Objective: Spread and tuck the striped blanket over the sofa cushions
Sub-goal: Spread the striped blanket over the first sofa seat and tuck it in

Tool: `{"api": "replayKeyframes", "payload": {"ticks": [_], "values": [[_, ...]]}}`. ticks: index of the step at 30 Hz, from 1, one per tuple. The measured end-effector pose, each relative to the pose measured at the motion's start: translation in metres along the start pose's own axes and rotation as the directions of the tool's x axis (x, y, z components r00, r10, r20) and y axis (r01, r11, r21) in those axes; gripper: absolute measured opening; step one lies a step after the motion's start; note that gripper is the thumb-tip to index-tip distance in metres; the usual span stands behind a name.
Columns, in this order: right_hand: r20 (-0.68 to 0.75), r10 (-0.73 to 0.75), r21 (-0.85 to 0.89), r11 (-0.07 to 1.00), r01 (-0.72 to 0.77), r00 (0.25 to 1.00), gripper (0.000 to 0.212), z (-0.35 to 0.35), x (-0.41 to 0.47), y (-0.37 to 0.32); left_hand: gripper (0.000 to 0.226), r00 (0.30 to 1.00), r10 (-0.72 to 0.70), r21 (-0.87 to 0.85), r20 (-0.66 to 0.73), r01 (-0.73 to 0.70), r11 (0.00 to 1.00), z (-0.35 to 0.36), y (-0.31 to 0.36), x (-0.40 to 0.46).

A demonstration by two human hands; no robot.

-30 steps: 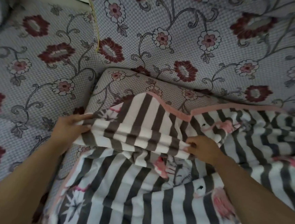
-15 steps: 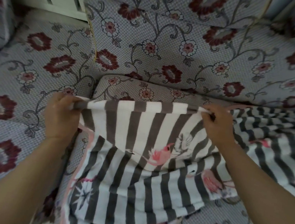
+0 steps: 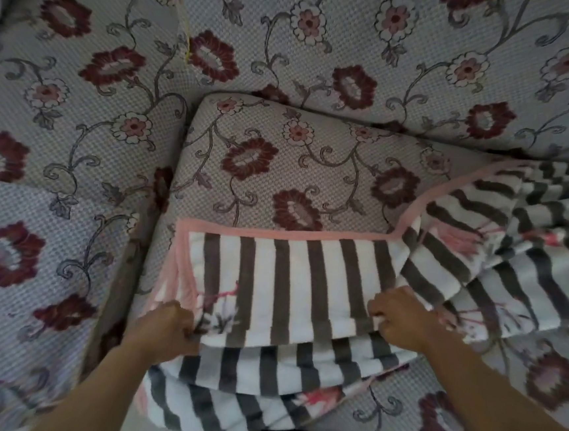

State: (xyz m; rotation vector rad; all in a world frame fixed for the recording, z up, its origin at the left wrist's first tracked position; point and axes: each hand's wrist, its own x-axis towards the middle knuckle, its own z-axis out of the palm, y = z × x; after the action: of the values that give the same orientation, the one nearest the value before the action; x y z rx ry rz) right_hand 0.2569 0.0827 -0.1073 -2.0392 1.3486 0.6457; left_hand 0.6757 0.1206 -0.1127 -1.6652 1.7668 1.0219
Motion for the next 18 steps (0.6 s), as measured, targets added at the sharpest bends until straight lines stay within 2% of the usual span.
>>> {"api": "replayKeyframes", "payload": {"ticks": [1, 2, 3, 5, 6, 8, 11, 13, 15, 16, 18], "values": [[0.024, 0.013, -0.008, 1.000, -0.013, 1.000, 0.031, 0.005, 0.003, -0.002, 0.048, 0.999, -0.019, -0.053, 0.030, 0.020, 0.998, 0.005, 0.002, 0.002], [0.019, 0.034, 0.004, 0.999, -0.034, 0.999, 0.020, 0.008, 0.007, -0.002, 0.054, 0.999, -0.039, -0.163, -0.019, 0.036, 0.986, 0.006, 0.005, 0.003], [-0.016, 0.049, 0.038, 0.998, -0.048, 0.999, 0.014, 0.009, 0.012, -0.003, 0.053, 0.987, -0.086, -0.278, -0.136, 0.045, 0.959, 0.005, 0.008, 0.007], [-0.114, 0.058, 0.097, 0.994, -0.047, 0.992, 0.009, 0.007, 0.024, -0.006, 0.039, 0.868, -0.194, -0.462, -0.456, -0.045, 0.886, 0.000, 0.012, 0.019], [-0.149, 0.038, 0.098, 0.995, -0.023, 0.988, 0.010, 0.005, 0.031, -0.008, 0.034, 0.805, -0.278, -0.535, -0.524, -0.058, 0.843, -0.006, 0.012, 0.028], [-0.123, 0.006, 0.088, 0.996, 0.005, 0.992, 0.017, 0.001, 0.040, -0.017, 0.040, 0.771, -0.435, -0.679, -0.466, 0.004, 0.734, -0.020, 0.008, 0.050], [-0.027, -0.016, 0.092, 0.996, 0.019, 1.000, 0.025, 0.004, 0.048, -0.030, 0.044, 0.798, -0.538, -0.826, -0.271, 0.094, 0.556, -0.030, 0.015, 0.071], [0.043, -0.032, 0.066, 0.997, 0.029, 0.999, 0.031, 0.010, 0.050, -0.035, 0.033, 0.758, -0.560, -0.803, -0.333, 0.083, 0.590, -0.036, 0.025, 0.071], [0.075, -0.047, 0.054, 0.998, 0.043, 0.996, 0.038, 0.015, 0.048, -0.035, 0.024, 0.651, -0.614, -0.791, -0.446, 0.035, 0.611, -0.046, 0.024, 0.068], [0.079, -0.057, 0.048, 0.997, 0.053, 0.995, 0.042, 0.017, 0.047, -0.035, 0.027, 0.620, -0.624, -0.784, -0.476, 0.024, 0.621, -0.050, 0.019, 0.067], [0.046, -0.093, 0.032, 0.995, 0.091, 0.995, 0.049, 0.020, 0.040, -0.034, 0.045, 0.616, -0.596, -0.717, -0.516, 0.071, 0.694, -0.047, 0.005, 0.064]]}}
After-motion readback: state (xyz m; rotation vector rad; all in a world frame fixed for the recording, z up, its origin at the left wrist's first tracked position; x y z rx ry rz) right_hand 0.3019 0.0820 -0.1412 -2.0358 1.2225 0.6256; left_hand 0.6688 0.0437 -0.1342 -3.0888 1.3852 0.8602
